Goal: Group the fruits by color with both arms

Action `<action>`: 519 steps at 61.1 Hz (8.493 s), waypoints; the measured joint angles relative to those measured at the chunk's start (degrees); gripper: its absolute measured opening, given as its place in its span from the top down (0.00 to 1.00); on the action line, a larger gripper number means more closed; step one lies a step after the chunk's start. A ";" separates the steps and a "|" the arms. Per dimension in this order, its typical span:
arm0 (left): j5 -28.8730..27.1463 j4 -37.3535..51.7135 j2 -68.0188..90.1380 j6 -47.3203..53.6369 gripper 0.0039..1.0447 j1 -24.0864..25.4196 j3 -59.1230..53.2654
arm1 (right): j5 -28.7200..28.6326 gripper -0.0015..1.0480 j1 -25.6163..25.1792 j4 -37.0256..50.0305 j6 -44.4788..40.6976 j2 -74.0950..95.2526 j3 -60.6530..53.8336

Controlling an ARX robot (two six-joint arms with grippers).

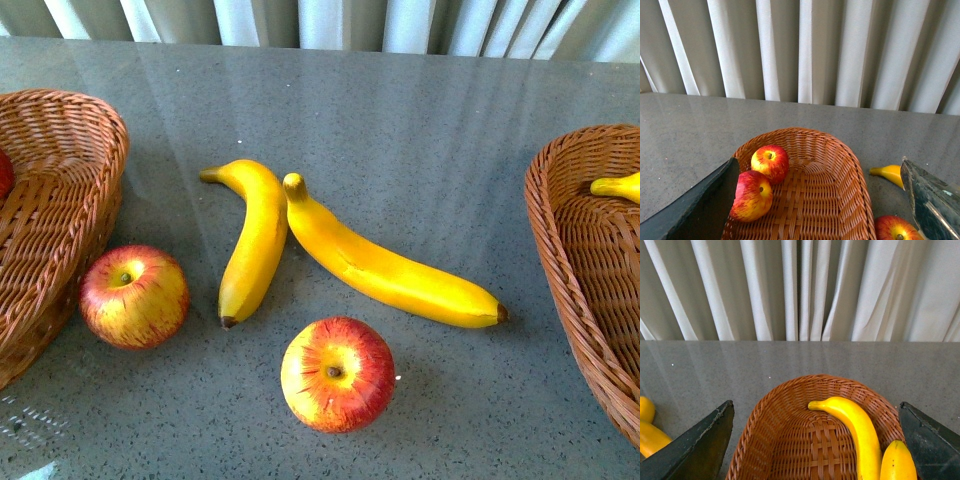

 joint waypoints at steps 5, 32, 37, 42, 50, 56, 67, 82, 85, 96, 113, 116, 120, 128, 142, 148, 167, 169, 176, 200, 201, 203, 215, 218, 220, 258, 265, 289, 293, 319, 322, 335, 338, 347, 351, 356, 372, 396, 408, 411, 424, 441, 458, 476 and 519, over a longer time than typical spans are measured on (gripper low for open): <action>0.00 0.00 0.00 -0.02 0.09 0.00 0.00 | 0.00 0.09 0.00 0.00 -0.02 0.00 0.00; -3.58 -7.02 37.13 -24.83 0.09 -12.31 20.74 | 0.02 0.09 0.00 0.00 0.00 0.00 0.00; -5.92 -4.94 45.97 -26.25 0.09 -17.75 24.57 | 0.00 0.09 0.00 0.00 0.00 0.00 0.00; -8.13 -2.64 52.28 -26.62 0.09 -23.47 26.47 | 0.00 0.09 0.00 0.00 -0.02 0.00 0.00; -10.14 -0.66 58.69 -26.97 0.09 -29.62 28.50 | 0.00 0.09 0.00 0.00 0.00 0.00 0.00; -10.54 0.37 60.85 -27.21 0.09 -31.36 29.66 | 0.00 0.09 0.00 0.00 0.00 0.00 0.00; -10.82 2.97 64.46 -27.45 0.09 -33.16 29.99 | 0.00 0.09 0.00 0.00 0.00 0.00 0.00; -11.98 8.74 74.90 -28.06 0.09 -34.97 30.01 | 0.00 0.09 0.00 0.00 0.00 0.00 0.00; -11.98 9.01 76.22 -28.11 0.09 -35.32 30.05 | 0.00 0.09 0.00 0.00 0.00 0.00 0.00; -12.04 10.14 80.59 -28.48 0.09 -36.89 30.91 | 0.00 0.09 0.00 0.00 0.00 0.00 0.00; -14.43 10.58 83.34 -29.05 0.09 -37.35 31.34 | 0.00 0.09 0.00 0.00 0.00 0.00 0.00; -15.17 10.29 83.34 -29.05 0.09 -37.22 31.34 | 0.00 0.09 0.00 -0.02 0.00 0.00 0.00; -15.96 9.53 83.32 -29.00 0.09 -37.22 31.34 | 0.00 0.09 0.00 -0.02 0.00 0.00 0.00; -16.24 7.45 83.65 -29.75 0.09 -38.05 31.32 | 0.00 0.09 0.00 0.00 -0.02 0.00 0.00; -17.18 7.45 85.00 -30.58 0.09 -40.04 31.21 | 0.00 0.09 0.00 0.00 0.00 0.00 0.00; -17.20 7.45 85.33 -30.67 0.09 -40.85 31.10 | 0.00 0.09 0.00 -0.02 0.00 0.00 0.00; -14.40 10.27 87.97 -30.47 0.09 -45.18 30.91 | 0.00 0.09 0.02 0.00 0.00 0.00 0.00; -13.86 10.97 88.35 -30.25 0.09 -45.48 30.91 | 0.00 0.09 0.00 -0.02 0.00 0.00 0.00; -12.09 13.00 89.46 -28.81 0.09 -46.34 30.91 | 0.00 0.09 0.00 0.00 -0.02 0.00 0.00; -6.95 17.55 92.54 -21.20 0.09 -45.97 31.04 | 0.00 0.09 0.00 -0.02 0.00 0.00 0.00; -6.82 17.64 92.63 -21.03 0.09 -45.94 31.04 | 0.00 0.09 0.00 0.00 0.00 0.00 0.00; -6.43 17.88 92.94 -20.37 0.09 -45.83 31.10 | 0.00 0.09 0.00 0.00 0.00 0.00 0.00; -4.87 18.49 94.05 -18.12 0.09 -45.33 31.23 | 0.00 0.09 0.00 -0.02 0.00 0.00 0.00; -4.48 18.67 94.25 -17.59 0.09 -45.27 31.23 | 0.00 0.09 0.00 0.00 0.00 0.00 0.00; -4.33 18.93 94.47 -17.22 0.09 -45.22 31.26 | 0.00 0.09 0.00 -0.02 0.00 0.00 0.00; -1.40 20.70 97.72 -15.23 0.09 -45.09 31.52 | 0.00 0.09 0.00 -0.02 -0.02 0.00 0.00; -1.14 20.72 97.74 -15.04 0.09 -45.13 31.65 | 0.00 0.09 0.00 0.00 0.00 0.00 0.00; -0.22 20.83 99.43 -14.16 0.09 -45.83 32.28 | 0.00 0.09 0.00 0.00 0.00 0.00 0.00; 0.00 20.81 100.00 -14.01 0.09 -45.83 32.39 | 0.00 0.09 0.00 -0.02 0.00 0.00 0.00; 0.00 20.33 101.59 -13.68 0.09 -45.86 32.94 | 0.00 0.09 0.00 -0.02 0.00 0.00 0.00; -0.02 20.33 101.59 -13.53 0.11 -45.88 32.96 | 0.00 0.09 0.02 -0.02 0.00 0.00 0.00; 0.07 20.26 101.46 -12.87 0.35 -45.94 32.96 | 0.00 0.09 0.00 -0.02 0.00 0.00 0.00; 0.26 20.26 101.29 -12.87 0.35 -45.92 32.94 | 0.00 0.09 0.00 -0.02 0.00 0.00 0.00; 0.66 19.80 98.99 -12.72 0.36 -44.76 32.39 | 0.00 0.09 0.00 -0.02 0.00 0.00 0.00; 0.55 19.52 96.70 -12.72 0.36 -43.50 32.00 | 0.00 0.09 0.00 -0.02 0.00 0.00 0.00; 0.59 19.52 94.01 -12.81 0.36 -41.77 31.56 | 0.00 0.09 0.00 -0.02 0.00 0.00 0.00; -0.70 18.71 81.31 -14.27 0.36 -25.94 28.46 | 0.00 0.09 0.00 -0.02 0.00 0.00 0.00; -8.26 18.75 79.73 -17.09 0.36 -8.59 26.23 | 0.00 0.09 0.00 0.00 0.00 0.00 0.00; -9.46 18.38 81.31 -18.25 0.35 -6.97 25.83 | 0.00 0.09 0.00 0.00 0.00 0.00 0.00; -9.62 18.32 81.59 -18.49 0.25 -7.21 25.83 | 0.00 0.09 0.00 -0.02 0.00 0.00 0.00; -10.78 17.84 81.64 -17.07 0.09 -11.04 25.83 | 0.00 0.09 0.00 -0.02 0.00 0.00 0.00; -4.90 17.75 81.64 -4.52 0.09 -16.74 25.88 | 0.00 0.09 0.00 -0.02 0.00 0.00 0.00; 5.46 10.93 81.55 21.27 0.09 -15.19 30.14 | 0.00 0.09 0.00 -0.02 0.00 0.00 0.00; 8.85 1.86 82.73 45.48 0.09 -17.35 36.85 | 0.00 0.09 0.00 -0.02 0.00 0.00 0.00; 5.53 -10.23 89.24 76.19 0.09 -22.29 40.54 | 0.00 0.09 0.00 -0.02 0.00 0.00 0.00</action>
